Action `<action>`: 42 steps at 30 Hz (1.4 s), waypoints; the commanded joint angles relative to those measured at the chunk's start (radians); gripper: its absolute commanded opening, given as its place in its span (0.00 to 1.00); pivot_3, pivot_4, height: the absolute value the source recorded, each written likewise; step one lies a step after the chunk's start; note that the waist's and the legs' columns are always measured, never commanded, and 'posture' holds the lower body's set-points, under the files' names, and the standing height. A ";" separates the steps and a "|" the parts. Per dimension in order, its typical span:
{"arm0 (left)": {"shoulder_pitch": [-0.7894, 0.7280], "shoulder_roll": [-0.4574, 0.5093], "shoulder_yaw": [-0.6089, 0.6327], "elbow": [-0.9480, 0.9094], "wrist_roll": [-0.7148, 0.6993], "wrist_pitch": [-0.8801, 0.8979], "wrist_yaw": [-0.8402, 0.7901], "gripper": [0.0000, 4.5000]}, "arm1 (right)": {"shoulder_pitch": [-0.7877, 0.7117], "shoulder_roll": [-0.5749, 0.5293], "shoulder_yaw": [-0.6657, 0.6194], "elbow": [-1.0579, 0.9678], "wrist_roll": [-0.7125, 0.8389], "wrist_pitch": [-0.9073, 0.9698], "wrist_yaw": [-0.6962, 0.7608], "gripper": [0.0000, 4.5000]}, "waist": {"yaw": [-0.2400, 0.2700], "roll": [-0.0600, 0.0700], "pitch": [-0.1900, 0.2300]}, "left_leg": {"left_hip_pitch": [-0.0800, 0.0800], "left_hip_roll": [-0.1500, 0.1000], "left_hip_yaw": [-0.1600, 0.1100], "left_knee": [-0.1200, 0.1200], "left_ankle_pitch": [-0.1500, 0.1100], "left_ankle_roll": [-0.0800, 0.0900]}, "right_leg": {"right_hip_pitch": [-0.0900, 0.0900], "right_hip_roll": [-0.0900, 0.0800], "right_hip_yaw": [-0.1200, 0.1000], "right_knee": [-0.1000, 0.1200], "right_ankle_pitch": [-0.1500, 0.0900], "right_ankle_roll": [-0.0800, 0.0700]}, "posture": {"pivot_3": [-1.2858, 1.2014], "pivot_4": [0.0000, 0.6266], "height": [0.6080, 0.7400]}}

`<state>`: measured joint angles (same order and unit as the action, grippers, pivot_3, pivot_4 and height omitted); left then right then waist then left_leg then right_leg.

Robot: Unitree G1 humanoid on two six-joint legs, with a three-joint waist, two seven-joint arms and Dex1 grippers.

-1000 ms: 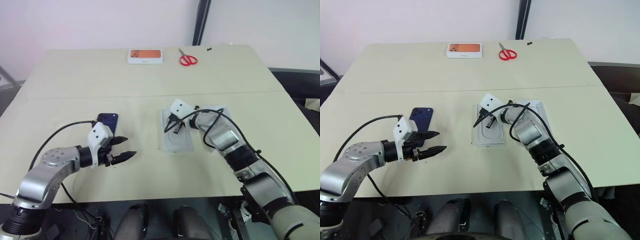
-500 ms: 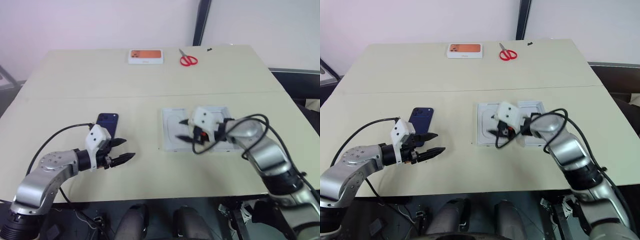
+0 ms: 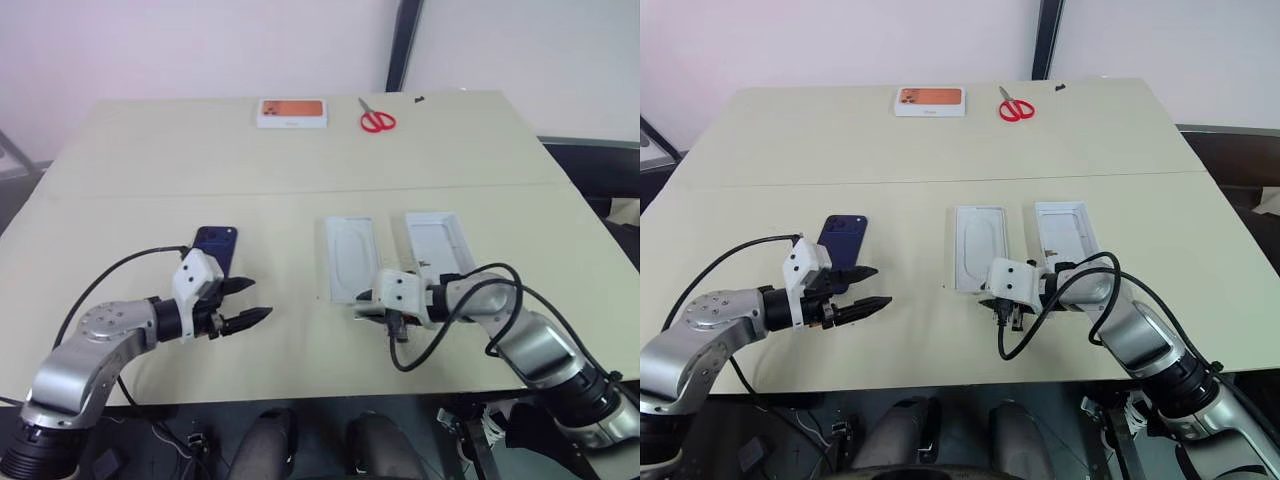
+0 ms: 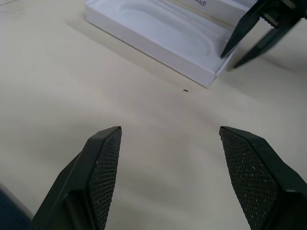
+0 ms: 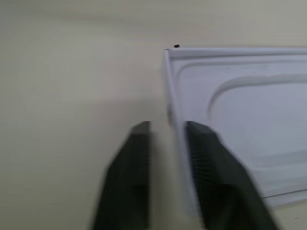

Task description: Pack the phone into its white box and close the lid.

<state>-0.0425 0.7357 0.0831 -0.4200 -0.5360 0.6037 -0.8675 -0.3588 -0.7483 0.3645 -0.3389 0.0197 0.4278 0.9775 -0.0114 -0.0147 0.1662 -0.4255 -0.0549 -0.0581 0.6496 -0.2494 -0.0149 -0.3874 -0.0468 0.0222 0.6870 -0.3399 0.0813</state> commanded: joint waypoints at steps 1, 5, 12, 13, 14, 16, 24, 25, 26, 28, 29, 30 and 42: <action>0.006 0.006 0.011 -0.042 -0.013 0.001 0.003 0.77 | 0.010 0.008 0.016 0.001 -0.014 -0.025 0.006 0.01 | 0.000 0.000 0.000 | 0.000 0.000 0.000 0.000 0.000 0.000 | 0.000 0.000 0.000 0.000 0.000 0.000 | 0.52 0.24 1.00; 0.013 0.007 0.031 -0.038 -0.012 0.004 0.013 0.77 | -0.007 0.022 0.014 0.013 -0.036 -0.079 0.000 0.01 | -0.002 0.000 0.000 | 0.000 0.000 0.000 0.000 0.000 0.000 | 0.000 0.000 0.000 0.000 0.000 0.000 | 0.52 0.24 1.00; 0.075 0.036 0.162 0.010 -0.032 0.005 0.017 0.77 | -0.070 0.088 0.094 0.057 -0.067 -0.175 0.055 0.01 | -0.005 0.000 0.000 | 0.000 0.000 0.000 0.000 0.000 0.000 | 0.000 0.000 0.000 0.000 0.000 0.000 | 0.52 0.24 1.00; 0.092 0.041 0.181 0.017 -0.033 0.000 0.014 0.77 | -0.090 0.114 0.116 0.080 -0.084 -0.182 0.050 0.01 | -0.006 0.000 0.000 | 0.000 0.000 0.000 0.000 0.000 0.000 | 0.000 0.000 0.000 0.000 0.000 0.000 | 0.52 0.24 1.00; 0.108 0.045 0.197 0.021 -0.032 -0.006 0.010 0.77 | -0.108 0.139 0.134 0.102 -0.099 -0.182 0.044 0.01 | -0.005 0.000 0.000 | 0.000 0.000 0.000 0.000 0.000 0.000 | 0.000 0.000 0.000 0.000 0.000 0.000 | 0.52 0.24 1.00; 0.143 0.047 0.240 0.026 -0.036 -0.025 0.000 0.77 | -0.149 0.201 0.171 0.138 -0.127 -0.160 0.031 0.01 | -0.007 0.000 0.000 | 0.001 0.000 0.000 0.000 0.000 0.000 | 0.000 0.000 0.000 0.000 0.000 0.000 | 0.52 0.24 1.00; 0.202 0.048 0.322 0.028 -0.057 -0.026 -0.010 0.77 | -0.190 0.288 0.207 0.144 -0.154 -0.043 0.037 0.01 | 0.003 -0.001 -0.001 | 0.002 0.000 -0.001 0.001 0.000 -0.001 | 0.000 0.000 -0.001 -0.002 0.000 0.000 | 0.52 0.24 1.00; 0.205 0.048 0.326 0.027 -0.058 -0.025 -0.007 0.77 | -0.190 0.295 0.196 0.135 -0.140 -0.033 0.037 0.15 | 0.002 -0.001 -0.001 | 0.003 0.000 -0.001 0.001 0.000 0.000 | 0.000 0.000 -0.001 -0.002 0.000 0.000 | 0.52 0.24 1.00; 0.208 0.047 0.328 0.026 -0.057 -0.026 -0.004 0.77 | -0.189 0.301 0.182 0.124 -0.125 -0.029 0.036 0.21 | 0.001 -0.001 -0.001 | 0.004 0.000 -0.001 0.001 0.000 0.000 | 0.001 0.000 -0.001 -0.002 0.000 0.000 | 0.52 0.24 1.00; 0.215 0.044 0.337 0.028 -0.053 -0.030 0.004 0.77 | -0.193 0.314 0.125 0.103 -0.075 -0.031 0.027 0.41 | -0.002 -0.001 -0.001 | 0.004 0.000 0.000 -0.001 0.000 0.000 | 0.000 0.000 -0.001 -0.002 0.000 0.000 | 0.52 0.24 1.00; 0.217 0.041 0.343 0.032 -0.048 -0.035 0.011 0.77 | -0.200 0.323 0.090 0.095 -0.040 -0.017 0.026 0.53 | -0.002 -0.001 -0.001 | 0.004 0.000 0.000 -0.001 0.000 0.000 | 0.000 0.000 -0.001 -0.001 0.000 0.000 | 0.52 0.24 1.00; 0.213 0.036 0.355 0.041 -0.049 -0.031 0.027 0.77 | -0.217 0.334 0.048 0.090 -0.002 0.007 0.024 0.65 | -0.003 -0.001 -0.001 | 0.004 0.000 0.000 -0.001 0.000 0.000 | 0.000 0.000 -0.001 -0.001 0.000 0.000 | 0.52 0.24 1.00; -0.074 0.004 0.415 0.273 -0.089 0.314 0.375 0.99 | -0.470 0.562 0.153 0.301 -0.075 0.159 -0.177 0.00 | -0.005 -0.001 -0.001 | 0.004 0.000 -0.001 -0.002 0.000 -0.001 | -0.003 0.000 -0.001 0.002 0.000 0.000 | 0.52 0.24 1.00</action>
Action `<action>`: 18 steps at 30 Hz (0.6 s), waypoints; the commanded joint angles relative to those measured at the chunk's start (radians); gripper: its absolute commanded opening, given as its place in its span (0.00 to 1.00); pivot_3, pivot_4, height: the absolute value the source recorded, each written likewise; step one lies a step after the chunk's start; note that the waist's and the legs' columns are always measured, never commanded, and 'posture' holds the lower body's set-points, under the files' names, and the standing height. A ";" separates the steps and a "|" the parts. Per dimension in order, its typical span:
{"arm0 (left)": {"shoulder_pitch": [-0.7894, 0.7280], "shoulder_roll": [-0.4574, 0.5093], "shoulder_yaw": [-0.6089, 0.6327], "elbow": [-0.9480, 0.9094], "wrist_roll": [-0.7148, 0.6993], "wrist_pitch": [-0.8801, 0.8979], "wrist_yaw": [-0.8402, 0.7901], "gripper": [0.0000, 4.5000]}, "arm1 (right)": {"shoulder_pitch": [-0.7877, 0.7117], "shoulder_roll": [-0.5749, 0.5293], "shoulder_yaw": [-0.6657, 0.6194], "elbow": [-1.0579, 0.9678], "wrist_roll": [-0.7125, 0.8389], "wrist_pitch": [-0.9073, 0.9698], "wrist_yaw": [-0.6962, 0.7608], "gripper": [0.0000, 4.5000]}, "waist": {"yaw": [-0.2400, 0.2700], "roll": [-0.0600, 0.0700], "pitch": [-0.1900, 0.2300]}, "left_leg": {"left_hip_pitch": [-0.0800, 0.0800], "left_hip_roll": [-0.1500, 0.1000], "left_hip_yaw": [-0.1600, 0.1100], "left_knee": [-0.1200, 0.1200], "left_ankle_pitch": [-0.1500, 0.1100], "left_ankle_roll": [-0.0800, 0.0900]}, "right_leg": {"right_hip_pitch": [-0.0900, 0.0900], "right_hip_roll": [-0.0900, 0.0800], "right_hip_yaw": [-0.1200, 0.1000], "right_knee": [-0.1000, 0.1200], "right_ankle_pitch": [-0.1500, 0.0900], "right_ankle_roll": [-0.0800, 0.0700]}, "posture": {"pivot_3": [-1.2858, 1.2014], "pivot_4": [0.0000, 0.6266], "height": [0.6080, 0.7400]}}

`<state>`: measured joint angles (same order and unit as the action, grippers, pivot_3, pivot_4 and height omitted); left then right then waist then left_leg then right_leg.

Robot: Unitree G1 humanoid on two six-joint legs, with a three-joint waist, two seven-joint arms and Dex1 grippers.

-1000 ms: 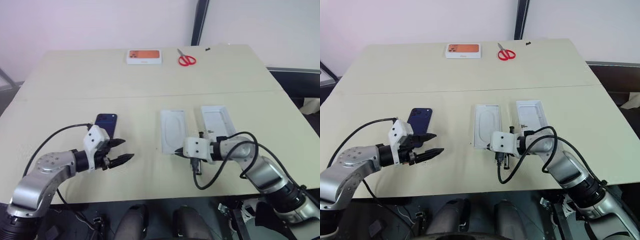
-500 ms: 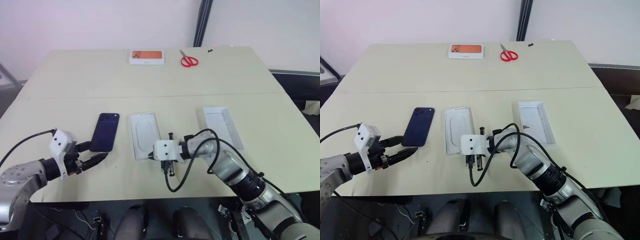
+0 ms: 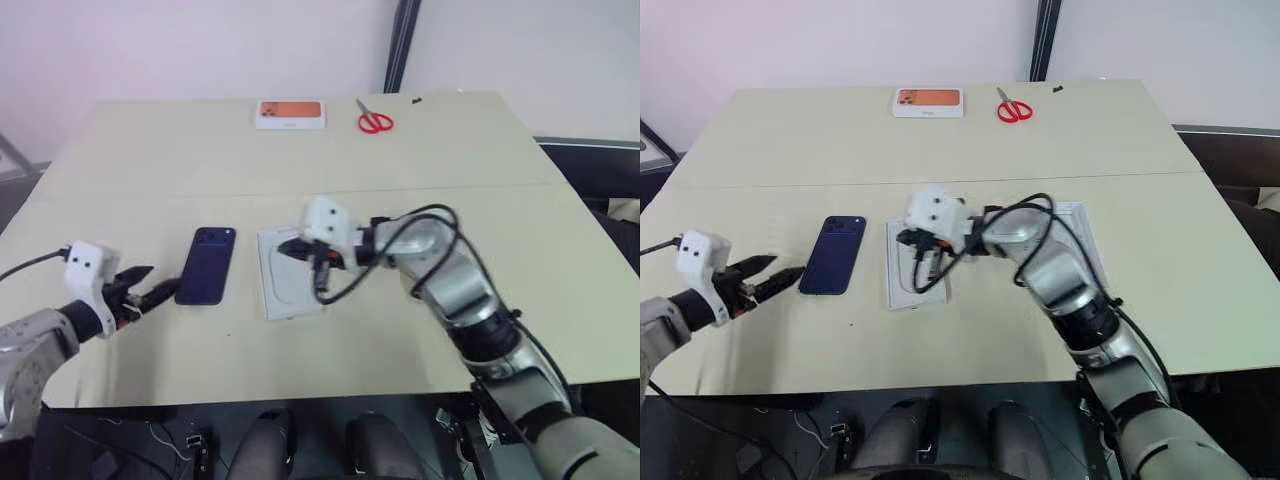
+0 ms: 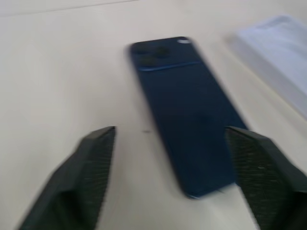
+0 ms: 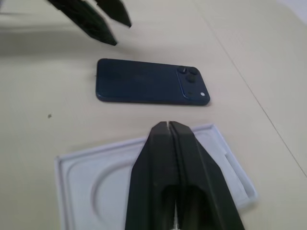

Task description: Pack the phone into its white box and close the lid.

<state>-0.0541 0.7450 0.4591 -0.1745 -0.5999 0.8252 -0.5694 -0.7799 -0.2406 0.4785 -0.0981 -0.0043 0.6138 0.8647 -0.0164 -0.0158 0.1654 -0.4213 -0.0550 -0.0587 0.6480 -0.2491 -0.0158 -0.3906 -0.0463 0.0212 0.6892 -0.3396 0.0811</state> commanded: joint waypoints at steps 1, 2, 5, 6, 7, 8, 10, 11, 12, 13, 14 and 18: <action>-0.105 -0.008 0.033 0.051 -0.035 0.148 0.104 0.99 | -0.067 0.083 0.054 0.099 -0.071 -0.038 -0.090 0.00 | 0.000 0.000 0.000 | 0.000 0.000 0.000 0.000 0.001 -0.001 | 0.000 0.000 0.000 0.000 0.000 0.000 | 0.52 0.24 1.00; -0.143 -0.005 0.020 0.075 -0.038 0.202 0.122 0.99 | -0.082 0.100 0.074 0.133 -0.097 -0.065 -0.109 0.00 | 0.000 -0.001 0.000 | 0.000 0.000 0.000 0.000 0.001 -0.002 | 0.000 0.000 0.000 0.001 0.000 0.000 | 0.52 0.24 1.00; -0.255 -0.001 -0.031 0.147 -0.056 0.357 0.141 0.99 | -0.123 0.166 0.126 0.249 -0.149 -0.097 -0.150 0.00 | -0.001 -0.001 0.000 | -0.001 -0.001 0.000 0.001 0.002 -0.004 | -0.001 0.000 0.000 0.001 0.000 0.000 | 0.52 0.24 1.00; -0.285 -0.004 -0.042 0.164 -0.057 0.380 0.142 0.99 | -0.133 0.184 0.140 0.286 -0.164 -0.106 -0.160 0.00 | -0.003 -0.001 0.000 | -0.001 -0.001 0.000 0.001 0.003 -0.004 | -0.001 0.000 0.000 0.002 0.000 0.000 | 0.52 0.24 1.00; -0.319 -0.012 -0.055 0.182 -0.057 0.409 0.147 0.99 | -0.143 0.200 0.165 0.333 -0.190 -0.128 -0.170 0.00 | -0.004 -0.001 0.000 | -0.001 -0.001 0.000 0.001 0.003 -0.005 | -0.002 0.000 0.000 0.002 0.000 0.000 | 0.52 0.24 1.00; -0.345 -0.010 -0.074 0.203 -0.054 0.424 0.137 0.99 | -0.154 0.213 0.191 0.379 -0.219 -0.152 -0.179 0.00 | -0.005 -0.001 -0.001 | -0.001 0.000 0.000 0.001 0.003 -0.006 | -0.002 0.000 0.000 0.003 0.000 0.000 | 0.52 0.24 1.00; -0.377 0.005 -0.116 0.230 -0.046 0.449 0.109 0.99 | -0.168 0.227 0.224 0.443 -0.262 -0.200 -0.190 0.00 | -0.009 -0.002 -0.001 | -0.001 -0.001 0.000 0.001 0.004 -0.007 | -0.003 0.000 0.000 0.005 0.000 0.000 | 0.52 0.24 1.00; -0.392 0.007 -0.125 0.249 -0.054 0.481 0.096 0.99 | -0.174 0.237 0.230 0.472 -0.274 -0.219 -0.195 0.00 | -0.010 -0.002 -0.001 | -0.001 -0.001 0.000 0.001 0.004 -0.007 | -0.004 0.000 0.000 0.007 0.000 0.000 | 0.52 0.24 1.00; -0.400 0.006 -0.142 0.261 -0.050 0.497 0.092 0.99 | -0.183 0.256 0.233 0.512 -0.284 -0.231 -0.202 0.00 | -0.011 -0.002 -0.001 | -0.001 -0.001 0.000 0.001 0.004 -0.007 | -0.004 0.000 0.000 0.008 0.000 0.000 | 0.52 0.24 1.00; -0.407 0.001 -0.149 0.272 -0.048 0.512 0.092 0.99 | -0.192 0.272 0.235 0.548 -0.292 -0.244 -0.208 0.00 | -0.015 -0.002 -0.001 | -0.001 -0.001 0.000 0.001 0.004 -0.007 | -0.004 0.000 0.000 0.008 0.000 0.000 | 0.52 0.24 1.00; -0.412 -0.002 -0.154 0.279 -0.046 0.522 0.092 0.99 | -0.198 0.285 0.234 0.576 -0.300 -0.256 -0.212 0.00 | -0.017 -0.002 -0.001 | -0.001 -0.001 0.000 0.001 0.004 -0.008 | -0.004 0.000 0.000 0.008 0.000 0.000 | 0.52 0.24 1.00; -0.412 -0.031 -0.162 0.262 -0.064 0.562 0.082 0.99 | -0.234 0.330 0.239 0.693 -0.342 -0.305 -0.235 0.00 | -0.022 -0.001 -0.001 | 0.000 -0.001 0.000 0.001 0.005 -0.008 | -0.004 0.000 0.000 0.009 0.000 0.000 | 0.52 0.24 1.00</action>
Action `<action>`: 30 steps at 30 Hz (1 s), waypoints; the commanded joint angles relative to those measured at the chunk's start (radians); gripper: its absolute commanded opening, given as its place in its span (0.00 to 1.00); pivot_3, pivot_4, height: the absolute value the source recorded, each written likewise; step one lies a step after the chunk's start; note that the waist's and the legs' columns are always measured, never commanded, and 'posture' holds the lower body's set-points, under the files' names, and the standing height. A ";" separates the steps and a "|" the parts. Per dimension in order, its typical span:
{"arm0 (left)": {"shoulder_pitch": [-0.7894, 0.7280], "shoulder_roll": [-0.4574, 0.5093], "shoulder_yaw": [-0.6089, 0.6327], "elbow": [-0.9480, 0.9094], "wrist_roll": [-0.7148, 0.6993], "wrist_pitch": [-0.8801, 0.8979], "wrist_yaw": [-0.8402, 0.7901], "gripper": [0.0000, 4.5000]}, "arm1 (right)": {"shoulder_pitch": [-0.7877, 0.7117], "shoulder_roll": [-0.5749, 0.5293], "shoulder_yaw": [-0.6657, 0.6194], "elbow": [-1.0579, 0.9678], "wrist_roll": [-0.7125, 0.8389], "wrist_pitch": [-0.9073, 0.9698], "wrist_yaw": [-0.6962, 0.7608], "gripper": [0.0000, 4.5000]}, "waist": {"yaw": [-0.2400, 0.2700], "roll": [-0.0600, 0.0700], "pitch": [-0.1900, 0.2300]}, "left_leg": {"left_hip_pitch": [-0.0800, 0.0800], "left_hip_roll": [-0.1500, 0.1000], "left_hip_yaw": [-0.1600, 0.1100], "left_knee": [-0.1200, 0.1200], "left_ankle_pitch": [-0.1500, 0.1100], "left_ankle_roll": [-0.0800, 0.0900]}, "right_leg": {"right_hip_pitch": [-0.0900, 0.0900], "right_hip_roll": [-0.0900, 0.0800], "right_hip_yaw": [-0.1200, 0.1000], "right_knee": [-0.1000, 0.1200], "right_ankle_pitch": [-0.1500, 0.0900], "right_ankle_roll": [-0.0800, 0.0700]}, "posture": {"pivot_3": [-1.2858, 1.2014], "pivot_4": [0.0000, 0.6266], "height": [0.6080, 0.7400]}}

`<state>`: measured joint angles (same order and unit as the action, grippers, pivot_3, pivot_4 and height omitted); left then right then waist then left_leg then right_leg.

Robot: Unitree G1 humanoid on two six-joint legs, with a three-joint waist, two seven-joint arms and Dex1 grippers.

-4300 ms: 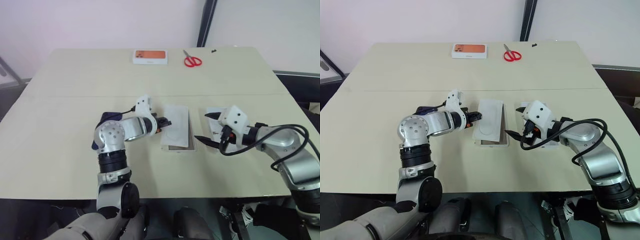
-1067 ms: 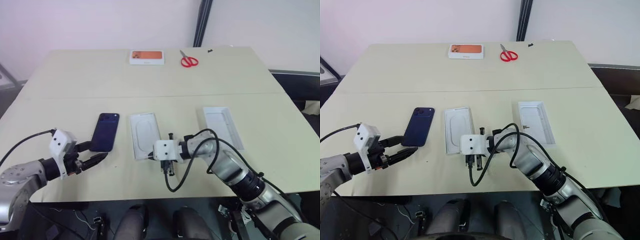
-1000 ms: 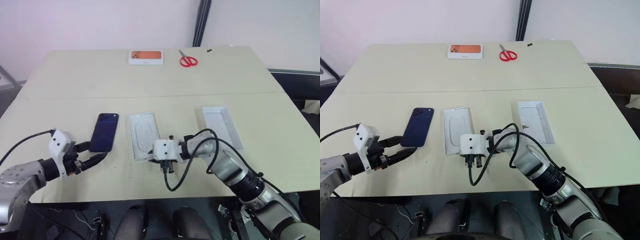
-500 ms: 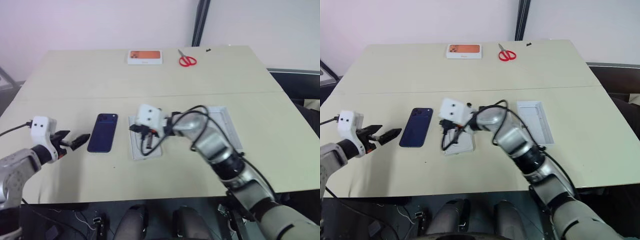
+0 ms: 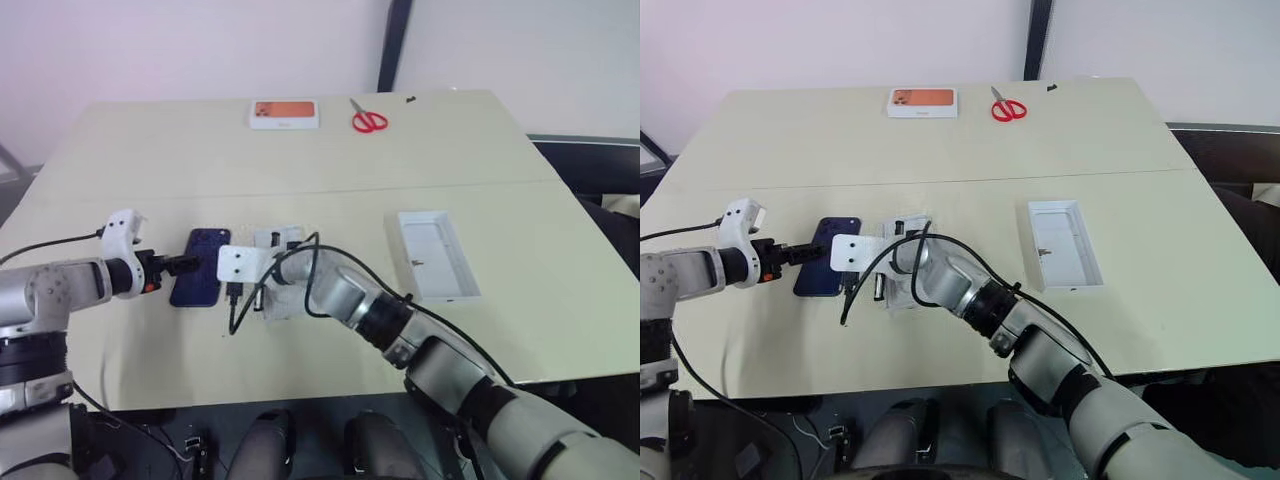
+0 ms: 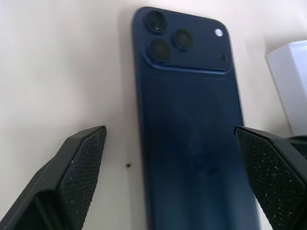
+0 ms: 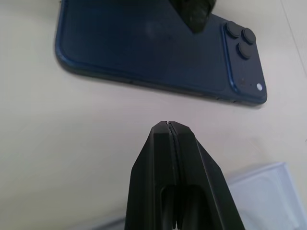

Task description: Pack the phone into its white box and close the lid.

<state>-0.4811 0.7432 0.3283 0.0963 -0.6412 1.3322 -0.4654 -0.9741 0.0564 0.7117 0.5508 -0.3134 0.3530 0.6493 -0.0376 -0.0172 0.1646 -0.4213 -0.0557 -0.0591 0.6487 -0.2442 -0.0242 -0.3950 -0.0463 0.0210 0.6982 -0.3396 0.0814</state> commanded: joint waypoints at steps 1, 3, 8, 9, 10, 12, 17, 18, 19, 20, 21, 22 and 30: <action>0.018 -0.035 -0.032 -0.019 -0.027 0.064 -0.024 0.99 | -0.044 0.040 0.004 0.061 -0.039 -0.054 -0.021 0.00 | 0.000 0.000 0.000 | 0.000 0.000 0.000 0.000 0.000 0.000 | 0.000 0.000 0.000 0.000 0.000 0.000 | 0.52 0.24 1.00; 0.039 -0.055 -0.042 -0.070 -0.046 0.089 -0.036 0.99 | -0.048 0.052 0.001 0.079 -0.048 -0.076 -0.015 0.00 | 0.000 0.000 0.000 | 0.000 0.000 0.000 0.000 0.000 0.000 | 0.000 0.000 0.000 0.000 0.000 0.000 | 0.52 0.24 1.00; 0.073 -0.118 -0.025 -0.162 -0.072 0.150 -0.034 0.99 | -0.040 0.066 -0.013 0.089 -0.058 -0.104 0.002 0.00 | -0.001 0.000 0.000 | 0.001 0.000 0.000 0.000 0.000 0.000 | 0.002 0.000 0.000 0.000 0.000 0.000 | 0.52 0.24 1.00; 0.075 -0.136 -0.014 -0.174 -0.075 0.162 -0.028 0.99 | -0.036 0.067 -0.015 0.088 -0.060 -0.107 0.006 0.00 | -0.001 0.001 -0.001 | 0.002 0.000 0.000 0.000 0.000 0.000 | 0.002 0.000 0.000 0.000 0.000 0.000 | 0.52 0.24 1.00; 0.076 -0.149 -0.006 -0.182 -0.076 0.171 -0.025 0.99 | -0.033 0.068 -0.017 0.087 -0.062 -0.109 0.008 0.00 | -0.001 0.001 -0.001 | 0.003 0.000 0.000 0.000 0.000 0.000 | 0.003 0.000 0.000 0.000 0.000 0.000 | 0.52 0.24 1.00; 0.074 -0.179 0.025 -0.188 -0.077 0.188 -0.016 0.99 | -0.026 0.066 -0.019 0.081 -0.067 -0.112 0.013 0.00 | 0.000 0.001 -0.001 | 0.004 0.000 0.000 -0.001 0.000 0.000 | 0.004 0.000 0.000 0.000 0.000 0.000 | 0.52 0.24 1.00; 0.054 -0.241 0.111 -0.196 -0.084 0.238 -0.003 0.99 | -0.013 0.064 -0.028 0.072 -0.080 -0.117 0.021 0.00 | 0.002 0.001 -0.001 | 0.006 0.000 -0.001 -0.001 0.000 0.000 | 0.006 0.000 0.000 0.000 0.000 0.000 | 0.52 0.24 1.00; 0.043 -0.254 0.136 -0.191 -0.085 0.246 -0.002 0.99 | -0.011 0.063 -0.030 0.071 -0.082 -0.120 0.023 0.00 | 0.002 0.001 -0.001 | 0.006 0.000 -0.001 -0.001 0.000 0.000 | 0.006 0.000 0.000 0.000 0.000 0.000 | 0.52 0.24 1.00; 0.032 -0.264 0.157 -0.187 -0.085 0.255 -0.002 0.99 | -0.010 0.063 -0.032 0.072 -0.084 -0.122 0.024 0.00 | 0.003 0.000 -0.001 | 0.006 0.000 -0.001 -0.001 0.000 0.000 | 0.006 0.000 0.000 0.000 0.000 0.000 | 0.52 0.24 1.00; 0.023 -0.270 0.170 -0.185 -0.084 0.264 -0.001 0.99 | -0.008 0.062 -0.034 0.071 -0.085 -0.123 0.025 0.00 | 0.003 0.000 -0.001 | 0.006 0.000 -0.001 -0.001 0.000 0.000 | 0.006 0.000 0.000 0.000 0.000 0.000 | 0.52 0.24 1.00; 0.019 -0.273 0.176 -0.186 -0.082 0.271 0.000 0.99 | -0.005 0.062 -0.035 0.068 -0.087 -0.124 0.027 0.00 | 0.002 0.000 -0.001 | 0.006 0.000 -0.001 -0.001 0.000 0.000 | 0.006 0.000 0.000 0.000 0.000 0.000 | 0.52 0.24 1.00; 0.014 -0.277 0.182 -0.186 -0.081 0.277 0.001 0.99 | -0.003 0.062 -0.035 0.067 -0.088 -0.125 0.028 0.00 | 0.001 0.000 -0.001 | 0.006 0.000 -0.001 -0.001 0.000 0.000 | 0.006 0.000 0.000 0.000 0.000 0.000 | 0.52 0.24 1.00; -0.011 -0.287 0.247 -0.151 -0.039 0.258 0.044 0.99 | 0.003 0.056 -0.048 0.055 -0.096 -0.126 0.038 0.00 | -0.002 0.000 -0.001 | 0.006 0.000 -0.001 -0.001 0.000 0.000 | 0.006 0.000 0.000 0.000 0.000 0.000 | 0.52 0.24 1.00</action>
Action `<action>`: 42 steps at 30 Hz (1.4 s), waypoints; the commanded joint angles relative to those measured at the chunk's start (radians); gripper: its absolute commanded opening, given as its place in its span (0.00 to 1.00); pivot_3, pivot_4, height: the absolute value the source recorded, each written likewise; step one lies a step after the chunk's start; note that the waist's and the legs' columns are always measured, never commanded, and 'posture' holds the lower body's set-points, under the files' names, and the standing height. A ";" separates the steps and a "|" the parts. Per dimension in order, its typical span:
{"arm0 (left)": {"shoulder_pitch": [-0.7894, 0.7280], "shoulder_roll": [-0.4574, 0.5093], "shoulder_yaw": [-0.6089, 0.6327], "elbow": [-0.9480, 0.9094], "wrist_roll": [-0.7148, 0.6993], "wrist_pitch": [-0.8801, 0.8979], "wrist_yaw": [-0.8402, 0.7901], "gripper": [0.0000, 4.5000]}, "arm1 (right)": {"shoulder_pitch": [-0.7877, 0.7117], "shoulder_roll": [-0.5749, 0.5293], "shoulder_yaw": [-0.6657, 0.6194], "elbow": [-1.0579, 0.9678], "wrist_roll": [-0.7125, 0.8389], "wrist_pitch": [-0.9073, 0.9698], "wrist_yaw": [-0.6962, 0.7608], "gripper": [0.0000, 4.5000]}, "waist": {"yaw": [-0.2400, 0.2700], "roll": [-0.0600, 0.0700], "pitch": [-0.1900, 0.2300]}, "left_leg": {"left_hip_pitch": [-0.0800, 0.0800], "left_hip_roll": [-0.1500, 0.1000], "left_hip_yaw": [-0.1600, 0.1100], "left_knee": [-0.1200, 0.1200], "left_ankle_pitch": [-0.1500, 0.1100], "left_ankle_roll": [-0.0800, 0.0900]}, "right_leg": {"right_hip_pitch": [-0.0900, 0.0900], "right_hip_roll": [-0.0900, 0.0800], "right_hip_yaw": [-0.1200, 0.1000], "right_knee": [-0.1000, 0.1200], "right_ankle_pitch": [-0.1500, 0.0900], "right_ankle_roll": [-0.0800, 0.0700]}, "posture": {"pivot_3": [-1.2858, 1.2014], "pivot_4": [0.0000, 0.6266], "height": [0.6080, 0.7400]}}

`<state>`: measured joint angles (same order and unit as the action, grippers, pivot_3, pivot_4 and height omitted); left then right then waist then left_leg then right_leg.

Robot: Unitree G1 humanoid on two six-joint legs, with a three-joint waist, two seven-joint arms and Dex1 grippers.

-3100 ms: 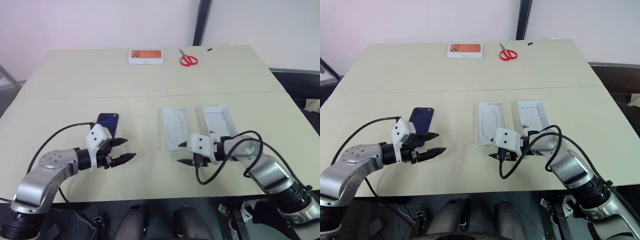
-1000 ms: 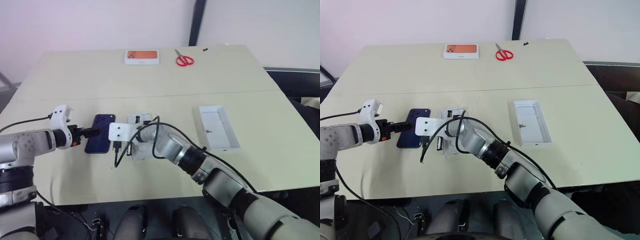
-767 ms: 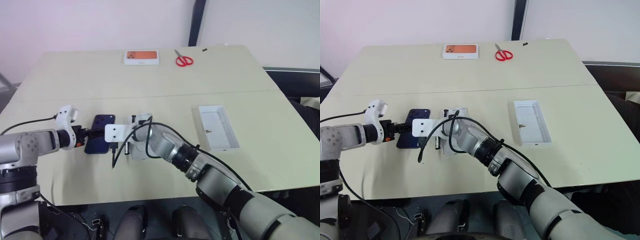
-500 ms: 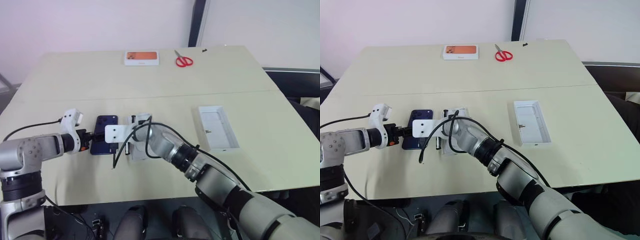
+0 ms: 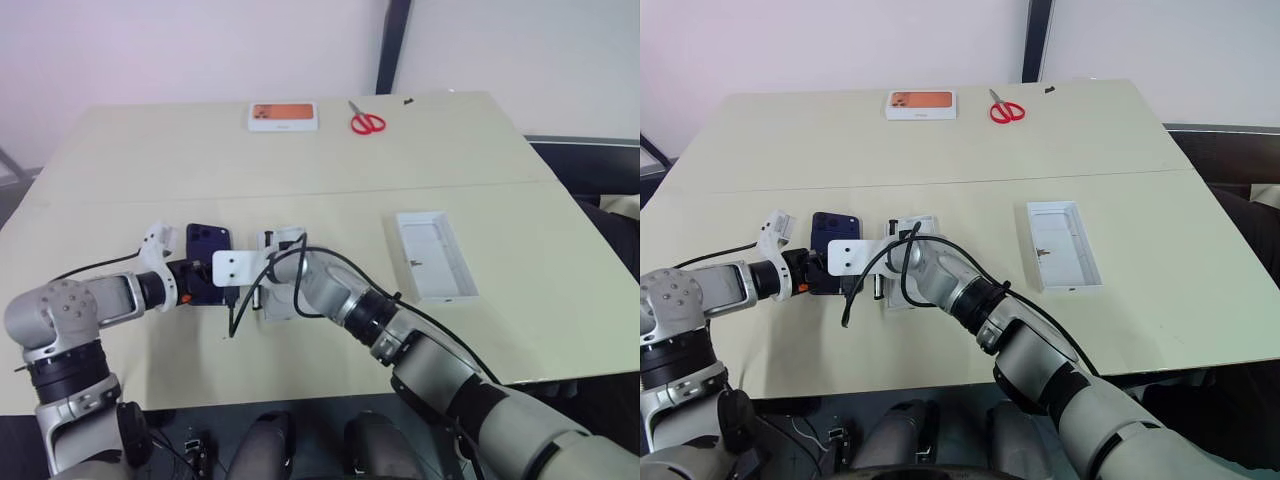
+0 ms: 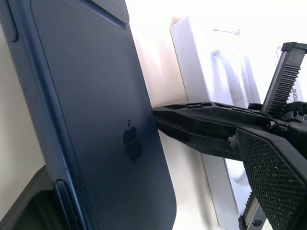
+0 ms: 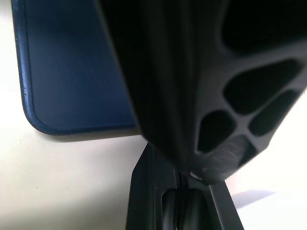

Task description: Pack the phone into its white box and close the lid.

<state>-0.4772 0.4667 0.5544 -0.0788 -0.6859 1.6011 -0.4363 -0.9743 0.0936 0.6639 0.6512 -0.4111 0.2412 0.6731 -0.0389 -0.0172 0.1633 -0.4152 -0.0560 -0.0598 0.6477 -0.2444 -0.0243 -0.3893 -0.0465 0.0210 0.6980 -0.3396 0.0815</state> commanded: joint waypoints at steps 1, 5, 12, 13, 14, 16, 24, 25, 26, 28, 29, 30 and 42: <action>-0.021 -0.009 0.041 0.037 0.013 -0.021 0.024 0.99 | 0.003 0.017 -0.001 -0.047 0.000 -0.016 0.014 0.00 | 0.000 0.000 0.000 | 0.000 0.000 0.000 0.000 0.000 0.000 | 0.000 0.000 0.000 0.000 0.000 0.000 | 0.52 0.24 1.00; -0.040 -0.018 0.105 0.074 0.028 -0.049 0.063 0.99 | 0.004 0.014 -0.003 -0.051 -0.002 -0.021 0.013 0.00 | -0.003 0.000 0.000 | 0.000 0.000 0.000 0.000 0.000 0.000 | 0.000 0.000 0.000 0.000 0.000 0.000 | 0.52 0.24 1.00; -0.055 -0.056 0.157 0.084 0.017 -0.052 0.104 0.74 | 0.010 0.009 -0.004 -0.087 -0.007 -0.021 0.020 0.00 | -0.006 0.000 0.000 | 0.000 0.000 0.000 -0.001 0.000 -0.001 | -0.001 0.000 0.000 0.000 0.000 0.000 | 0.52 0.24 1.00; -0.058 -0.061 0.166 0.082 0.014 -0.050 0.107 0.63 | 0.011 0.006 -0.006 -0.100 -0.007 -0.018 0.025 0.00 | -0.006 -0.001 0.000 | 0.000 0.000 0.000 -0.001 0.000 -0.001 | -0.001 0.000 0.000 0.000 0.000 0.000 | 0.52 0.24 1.00; -0.063 -0.068 0.181 0.081 0.009 -0.043 0.113 0.52 | 0.012 0.003 -0.009 -0.114 -0.007 -0.015 0.031 0.00 | -0.005 -0.001 0.001 | -0.001 0.000 0.000 -0.001 0.000 -0.001 | -0.001 0.000 0.000 0.000 0.000 0.000 | 0.52 0.24 1.00; -0.072 -0.081 0.212 0.080 0.005 -0.028 0.126 0.52 | 0.017 -0.007 -0.014 -0.148 -0.006 -0.007 0.042 0.00 | -0.004 -0.001 0.001 | -0.001 0.000 0.000 -0.001 0.000 -0.001 | -0.001 0.000 0.000 0.000 0.000 0.000 | 0.52 0.24 1.00; -0.091 -0.149 0.323 0.048 -0.009 0.013 0.191 0.52 | 0.077 -0.084 -0.032 -0.431 0.015 0.088 0.137 0.00 | -0.004 -0.001 0.001 | -0.002 0.000 0.000 0.000 0.000 -0.001 | -0.002 0.000 0.000 -0.001 0.000 0.000 | 0.52 0.24 1.00; -0.093 -0.156 0.334 0.045 -0.015 0.013 0.202 0.52 | 0.083 -0.093 -0.034 -0.457 0.016 0.101 0.144 0.00 | -0.004 -0.001 0.001 | -0.003 0.000 0.000 0.000 0.000 -0.001 | -0.002 0.000 0.000 -0.001 0.000 0.000 | 0.52 0.24 1.00; -0.092 -0.163 0.343 0.039 -0.025 0.013 0.216 0.52 | 0.089 -0.106 -0.041 -0.487 0.020 0.116 0.153 0.00 | -0.004 -0.001 0.001 | -0.003 0.000 0.000 0.000 0.000 -0.001 | -0.002 0.000 0.000 -0.001 0.000 0.000 | 0.52 0.24 1.00; -0.084 -0.167 0.344 0.022 -0.047 0.013 0.237 0.52 | 0.099 -0.126 -0.050 -0.531 0.025 0.139 0.166 0.00 | -0.003 -0.002 0.001 | -0.003 0.000 0.000 -0.001 0.000 -0.001 | -0.002 0.000 0.000 -0.001 0.000 0.000 | 0.52 0.24 1.00; -0.078 -0.166 0.338 0.014 -0.059 0.013 0.245 0.52 | 0.103 -0.135 -0.053 -0.547 0.027 0.146 0.170 0.00 | -0.004 -0.002 0.001 | -0.003 0.000 0.000 0.000 0.000 -0.001 | -0.002 0.000 0.000 -0.001 0.000 0.000 | 0.52 0.24 1.00; -0.073 -0.164 0.334 0.009 -0.069 0.013 0.252 0.52 | 0.106 -0.141 -0.054 -0.557 0.028 0.151 0.172 0.00 | -0.004 -0.002 0.001 | -0.003 0.000 0.000 0.000 0.000 -0.001 | -0.002 0.000 0.000 -0.001 0.000 0.000 | 0.52 0.24 1.00; 0.024 -0.056 0.230 -0.038 -0.177 0.013 0.313 0.52 | 0.144 -0.203 -0.093 -0.665 0.071 0.225 0.194 0.00 | -0.005 -0.002 0.001 | -0.004 0.001 0.000 -0.001 0.000 -0.001 | -0.002 0.000 0.000 -0.001 0.000 0.000 | 0.52 0.24 1.00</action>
<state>-0.4605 0.3835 0.7936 -0.0743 -0.8214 1.6059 -0.1236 -0.8298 -0.1075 0.6051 0.0480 -0.3668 0.4556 0.8602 -0.0436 -0.0193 0.1643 -0.4193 -0.0555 -0.0594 0.6468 -0.2443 -0.0252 -0.3912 -0.0463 0.0211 0.6969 -0.3397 0.0815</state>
